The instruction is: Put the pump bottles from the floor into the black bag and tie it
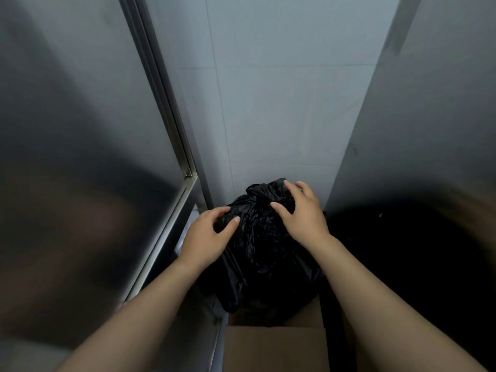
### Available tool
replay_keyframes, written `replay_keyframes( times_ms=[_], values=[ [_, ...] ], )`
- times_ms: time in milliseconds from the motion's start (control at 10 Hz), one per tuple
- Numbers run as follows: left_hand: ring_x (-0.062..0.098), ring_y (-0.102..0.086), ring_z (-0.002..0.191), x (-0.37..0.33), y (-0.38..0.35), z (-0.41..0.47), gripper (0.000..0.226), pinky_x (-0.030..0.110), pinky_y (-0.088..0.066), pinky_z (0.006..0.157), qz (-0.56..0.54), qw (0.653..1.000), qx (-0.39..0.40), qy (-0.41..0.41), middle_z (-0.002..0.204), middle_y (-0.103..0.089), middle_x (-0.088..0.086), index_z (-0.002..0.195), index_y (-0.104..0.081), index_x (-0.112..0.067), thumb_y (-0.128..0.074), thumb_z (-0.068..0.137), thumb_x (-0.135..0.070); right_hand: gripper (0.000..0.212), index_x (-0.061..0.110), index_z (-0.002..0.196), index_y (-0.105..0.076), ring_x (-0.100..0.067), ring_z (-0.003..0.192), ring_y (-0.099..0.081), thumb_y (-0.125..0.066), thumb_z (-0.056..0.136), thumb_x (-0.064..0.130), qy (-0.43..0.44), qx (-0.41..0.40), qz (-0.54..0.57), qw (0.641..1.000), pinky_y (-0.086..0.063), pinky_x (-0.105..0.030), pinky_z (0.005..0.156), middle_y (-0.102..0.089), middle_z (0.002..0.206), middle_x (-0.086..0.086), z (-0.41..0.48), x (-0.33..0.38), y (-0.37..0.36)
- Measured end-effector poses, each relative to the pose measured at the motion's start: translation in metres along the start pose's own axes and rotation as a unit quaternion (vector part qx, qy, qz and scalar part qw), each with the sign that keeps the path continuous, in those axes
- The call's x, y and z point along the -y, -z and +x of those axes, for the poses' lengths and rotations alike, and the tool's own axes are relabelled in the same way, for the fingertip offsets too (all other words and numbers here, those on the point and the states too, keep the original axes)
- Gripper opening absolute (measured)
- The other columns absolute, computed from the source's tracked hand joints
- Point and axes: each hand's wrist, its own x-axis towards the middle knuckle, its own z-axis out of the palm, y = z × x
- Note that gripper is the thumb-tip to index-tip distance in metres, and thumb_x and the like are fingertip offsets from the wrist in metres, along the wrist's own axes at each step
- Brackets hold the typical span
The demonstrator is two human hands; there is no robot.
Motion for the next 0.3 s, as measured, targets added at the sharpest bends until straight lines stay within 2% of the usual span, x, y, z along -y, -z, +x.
replay_keyframes(
  times_ms=[100,200,300],
  values=[
    [0.006,-0.055,0.109,-0.01,0.009,-0.012,0.046,0.02,-0.038,0.088,0.044,0.998,-0.006,-0.033,0.118,-0.061,-0.009,0.12,-0.06,-0.03,-0.055,0.082,-0.055,0.064,0.019,0.142,-0.034,-0.027,0.138,-0.028,-0.055,0.088,0.046,0.016,0.033,-0.001,0.999,-0.03,-0.039,0.11,-0.029,0.151,-0.008,-0.011,0.012,0.007],
    [0.009,-0.053,0.113,-0.021,0.02,-0.03,0.046,0.023,-0.038,0.093,0.066,0.995,-0.025,-0.077,0.121,-0.061,-0.008,0.122,-0.059,-0.028,-0.055,0.083,-0.054,0.065,0.02,0.142,-0.033,-0.026,0.138,-0.028,-0.054,0.088,0.049,0.043,0.032,0.0,0.999,-0.029,-0.039,0.111,-0.029,0.151,-0.005,-0.027,0.024,0.018],
    [0.009,-0.052,0.117,-0.036,0.032,-0.052,0.046,0.018,-0.033,0.093,0.067,0.992,-0.046,-0.1,0.125,-0.06,-0.006,0.124,-0.058,-0.026,-0.057,0.085,-0.049,0.065,0.02,0.142,-0.033,-0.026,0.138,-0.028,-0.053,0.088,0.05,0.061,0.03,0.007,0.998,-0.029,-0.039,0.111,-0.028,0.151,-0.005,-0.05,0.035,0.034]
  ],
)
